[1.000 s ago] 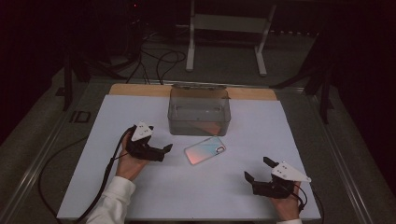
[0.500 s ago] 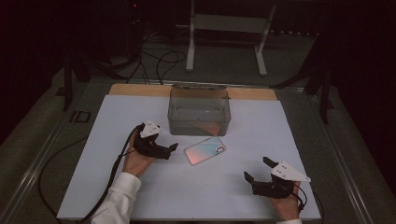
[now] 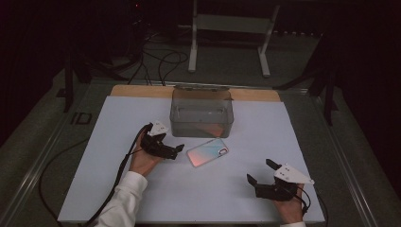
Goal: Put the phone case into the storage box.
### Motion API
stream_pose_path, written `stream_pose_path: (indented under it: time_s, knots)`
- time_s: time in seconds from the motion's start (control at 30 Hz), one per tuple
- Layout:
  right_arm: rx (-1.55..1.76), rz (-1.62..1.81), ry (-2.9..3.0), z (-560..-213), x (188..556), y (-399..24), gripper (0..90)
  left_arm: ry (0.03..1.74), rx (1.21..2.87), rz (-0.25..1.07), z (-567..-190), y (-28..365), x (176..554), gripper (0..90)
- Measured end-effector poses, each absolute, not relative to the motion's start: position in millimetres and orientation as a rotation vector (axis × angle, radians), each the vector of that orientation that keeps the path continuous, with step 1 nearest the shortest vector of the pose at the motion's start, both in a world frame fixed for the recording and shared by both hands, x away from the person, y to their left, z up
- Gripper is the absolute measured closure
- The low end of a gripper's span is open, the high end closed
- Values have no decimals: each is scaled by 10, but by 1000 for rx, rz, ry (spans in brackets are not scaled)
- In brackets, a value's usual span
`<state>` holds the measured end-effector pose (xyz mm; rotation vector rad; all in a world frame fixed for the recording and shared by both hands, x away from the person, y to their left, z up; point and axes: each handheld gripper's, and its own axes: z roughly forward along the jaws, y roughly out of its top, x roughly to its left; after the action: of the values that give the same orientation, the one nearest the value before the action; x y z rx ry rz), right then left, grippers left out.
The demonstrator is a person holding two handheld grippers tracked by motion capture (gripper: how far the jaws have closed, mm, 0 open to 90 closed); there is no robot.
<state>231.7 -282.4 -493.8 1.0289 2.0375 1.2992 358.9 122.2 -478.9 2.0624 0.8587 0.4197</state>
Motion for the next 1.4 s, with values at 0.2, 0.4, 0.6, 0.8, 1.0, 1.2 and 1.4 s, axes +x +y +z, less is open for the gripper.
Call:
stream_pose_path:
  time_s: [0.2,0.4,0.6,0.8,1.0,1.2,1.4]
  knots:
    - [1027,1297,2037,-4936,2316,-2828,90,863,2081,410,-4813,1157,3627,21]
    - [1026,1296,2037,-4935,2315,-2830,90,875,2096,398,-4857,1097,3668,25]
    - [1026,1296,2038,-4935,2316,-2831,90,897,2114,379,-4896,1024,3714,36]
    - [1026,1296,2037,-4934,2316,-2833,90,892,2136,348,-4907,964,3744,71]
    - [1025,1296,2039,-4935,2316,-2830,90,888,2149,324,-4932,902,3775,93]
    - [1025,1296,2039,-4934,2317,-2833,90,884,2169,306,-4952,817,3799,100]
    - [1024,1295,2040,-4935,2317,-2834,90,870,2193,271,-4966,726,3819,148]
